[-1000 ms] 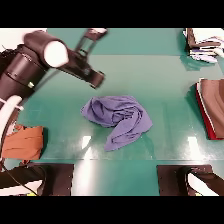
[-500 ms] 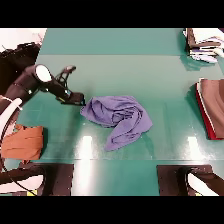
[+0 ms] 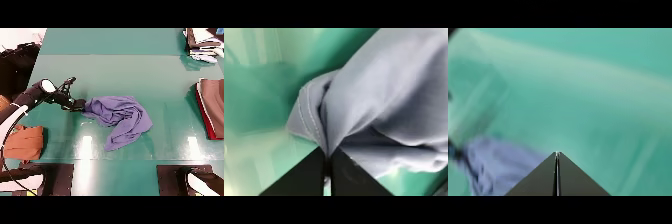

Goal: Fold the shirts.

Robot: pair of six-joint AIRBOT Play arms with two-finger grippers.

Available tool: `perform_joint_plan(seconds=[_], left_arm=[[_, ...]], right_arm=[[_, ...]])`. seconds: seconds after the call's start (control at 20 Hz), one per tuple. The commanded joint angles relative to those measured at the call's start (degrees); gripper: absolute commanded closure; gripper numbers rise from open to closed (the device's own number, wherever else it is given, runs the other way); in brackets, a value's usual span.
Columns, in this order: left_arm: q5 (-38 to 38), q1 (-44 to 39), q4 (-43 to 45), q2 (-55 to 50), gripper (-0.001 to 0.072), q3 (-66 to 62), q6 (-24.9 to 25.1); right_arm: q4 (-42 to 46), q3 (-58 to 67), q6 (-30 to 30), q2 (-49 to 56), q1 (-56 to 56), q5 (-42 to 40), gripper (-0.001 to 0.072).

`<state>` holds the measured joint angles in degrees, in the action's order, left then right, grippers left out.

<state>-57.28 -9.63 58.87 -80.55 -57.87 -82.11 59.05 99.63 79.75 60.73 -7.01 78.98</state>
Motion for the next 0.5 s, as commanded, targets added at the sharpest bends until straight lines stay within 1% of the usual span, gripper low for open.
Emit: perform_joint_plan(seconds=[0.0, 0.1, 0.15, 0.25, 0.3, 0.35, 0.4, 0.45], left_arm=[[1.1, 0.1, 1.1, 1.7, 0.0682, -5.2, 0.1], [1.0, 0.1, 3.0, 3.5, 0.0681, -10.0, 0.1], [0.9, 0.1, 3.8, 4.1, 0.0681, -12.0, 0.1], [0.6, 0.1, 4.4, 4.8, 0.0682, -15.0, 0.1], [0.6, 0.1, 4.4, 4.8, 0.0681, -15.8, 0.1], [0.8, 0.1, 4.3, 4.8, 0.0681, -15.9, 0.0], [0.7, 0.1, 4.4, 4.8, 0.0682, -15.9, 0.0], [0.7, 0.1, 4.5, 4.8, 0.0681, -15.9, 0.0]], right_arm=[[5.8, -4.7, 4.7, 0.3, 0.0, 8.3, 0.0692], [7.6, -14.4, 5.4, -2.0, 0.0, 6.9, 0.0692], [7.6, -20.3, 5.6, -3.3, 0.0, 5.4, 0.0692], [6.2, -33.8, 7.9, -5.7, 0.0, 1.9, 0.0687], [4.8, -40.3, 8.1, -6.3, 0.0, 0.4, 0.0558], [2.8, -47.0, 8.2, -6.4, 0.0, -1.1, 0.0264], [0.5, -53.2, 8.2, -5.9, 0.0, -2.8, 0.0179], [-1.8, -58.1, 8.2, -4.9, 0.0, -5.1, 0.0182]])
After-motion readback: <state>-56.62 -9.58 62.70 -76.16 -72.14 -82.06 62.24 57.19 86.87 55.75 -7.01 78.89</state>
